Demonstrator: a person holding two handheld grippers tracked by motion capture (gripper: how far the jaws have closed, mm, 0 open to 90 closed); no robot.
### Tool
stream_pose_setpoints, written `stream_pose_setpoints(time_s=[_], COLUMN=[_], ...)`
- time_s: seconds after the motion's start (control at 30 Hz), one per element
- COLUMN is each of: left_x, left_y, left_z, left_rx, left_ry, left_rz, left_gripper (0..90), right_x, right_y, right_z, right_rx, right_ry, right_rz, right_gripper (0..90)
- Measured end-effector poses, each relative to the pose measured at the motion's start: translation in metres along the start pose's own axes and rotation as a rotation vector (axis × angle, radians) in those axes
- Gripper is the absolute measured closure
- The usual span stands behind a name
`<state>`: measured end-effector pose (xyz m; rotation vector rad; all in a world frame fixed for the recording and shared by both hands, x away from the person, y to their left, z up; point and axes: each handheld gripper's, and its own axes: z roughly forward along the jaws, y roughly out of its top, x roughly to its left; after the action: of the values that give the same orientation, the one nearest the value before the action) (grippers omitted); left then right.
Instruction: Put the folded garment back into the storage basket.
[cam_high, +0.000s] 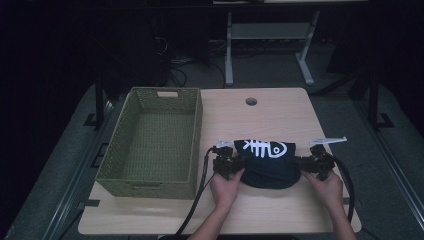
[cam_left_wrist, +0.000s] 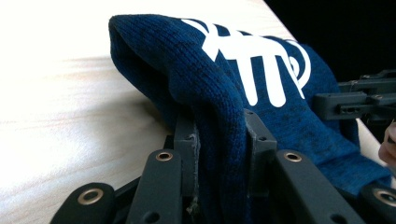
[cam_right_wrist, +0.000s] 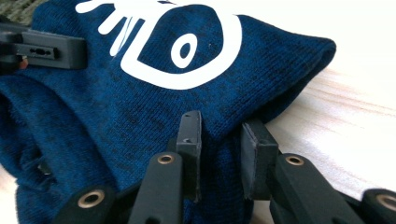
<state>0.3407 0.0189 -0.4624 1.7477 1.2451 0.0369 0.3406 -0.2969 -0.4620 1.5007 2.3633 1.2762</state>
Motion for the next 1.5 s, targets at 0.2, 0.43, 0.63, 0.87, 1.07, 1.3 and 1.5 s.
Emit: stream_pose_setpoints(time_s=[0.2,0.43,0.63,0.87,1.07,1.3,1.5], left_x=[-0.012,-0.023,-0.034,-0.029,-0.023,-0.013,-0.007], left_y=[0.010,0.019,0.035,0.050,0.060,0.077,0.089], left_z=[-0.017,-0.032,-0.048,-0.062,-0.077,-0.095,-0.106], left_rx=[-0.036,-0.051,-0.059,-0.058,-0.072,-0.064,-0.062], left_ry=[-0.019,-0.037,-0.042,-0.056,-0.070,-0.080,-0.073], left_rz=[0.051,0.069,0.098,0.109,0.109,0.117,0.108], left_gripper=[70.8,71.0,70.5,70.6,70.6,70.7,70.6], right_x=[0.013,0.028,0.041,0.061,0.074,0.088,0.098], right_y=[0.002,0.002,0.010,0.027,0.043,0.060,0.072], right_z=[-0.011,-0.027,-0.048,-0.060,-0.063,-0.063,-0.059], right_rx=[-0.017,-0.055,-0.127,-0.158,-0.184,-0.195,-0.202], right_ry=[0.009,0.019,0.046,0.063,0.104,0.132,0.159], right_rz=[0.029,0.046,0.037,-0.009,-0.008,-0.030,-0.038], right_gripper=[72.3,72.8,72.9,72.9,72.8,72.9,72.9])
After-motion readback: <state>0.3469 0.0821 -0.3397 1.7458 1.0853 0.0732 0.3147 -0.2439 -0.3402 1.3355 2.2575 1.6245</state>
